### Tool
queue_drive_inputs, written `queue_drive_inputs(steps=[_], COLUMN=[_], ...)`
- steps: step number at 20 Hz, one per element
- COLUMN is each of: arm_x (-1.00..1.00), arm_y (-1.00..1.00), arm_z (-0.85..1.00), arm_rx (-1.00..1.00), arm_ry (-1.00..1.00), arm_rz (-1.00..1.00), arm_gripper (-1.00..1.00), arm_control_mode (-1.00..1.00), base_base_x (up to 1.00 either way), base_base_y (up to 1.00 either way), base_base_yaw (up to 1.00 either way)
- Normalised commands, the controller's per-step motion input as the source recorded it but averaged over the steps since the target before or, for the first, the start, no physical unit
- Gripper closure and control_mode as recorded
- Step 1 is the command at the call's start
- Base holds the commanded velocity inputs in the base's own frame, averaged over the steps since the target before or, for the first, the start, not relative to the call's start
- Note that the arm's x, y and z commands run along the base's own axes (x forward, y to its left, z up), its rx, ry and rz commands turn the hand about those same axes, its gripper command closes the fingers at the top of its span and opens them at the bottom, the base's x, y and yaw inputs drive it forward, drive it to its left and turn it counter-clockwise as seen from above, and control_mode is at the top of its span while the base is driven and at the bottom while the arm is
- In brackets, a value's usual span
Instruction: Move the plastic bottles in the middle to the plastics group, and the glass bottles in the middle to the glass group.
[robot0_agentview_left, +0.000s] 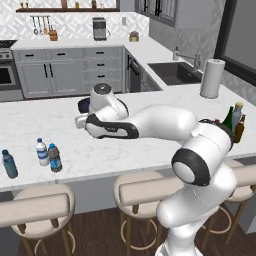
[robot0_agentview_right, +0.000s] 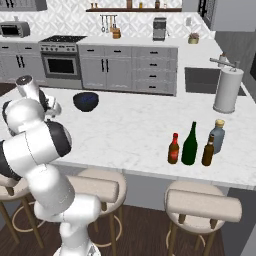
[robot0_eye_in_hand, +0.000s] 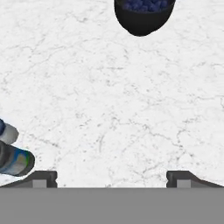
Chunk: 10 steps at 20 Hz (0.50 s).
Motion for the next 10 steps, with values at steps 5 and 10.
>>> queue_drive_inputs(steps=[5, 10], arm_x=[0.15, -0.04], arm_y=[-0.95, -0.95], arm_z=[-0.02, -0.04], arm_rx=[0.0, 0.0], arm_ry=[0.16, 0.04], arm_rz=[0.0, 0.01], arm_gripper=[-1.0, -1.0], arm_control_mode=[-1.0, -1.0], base_base_x=[0.0, 0.0], base_base_y=[0.0, 0.0], base_base_yaw=[0.0, 0.0])
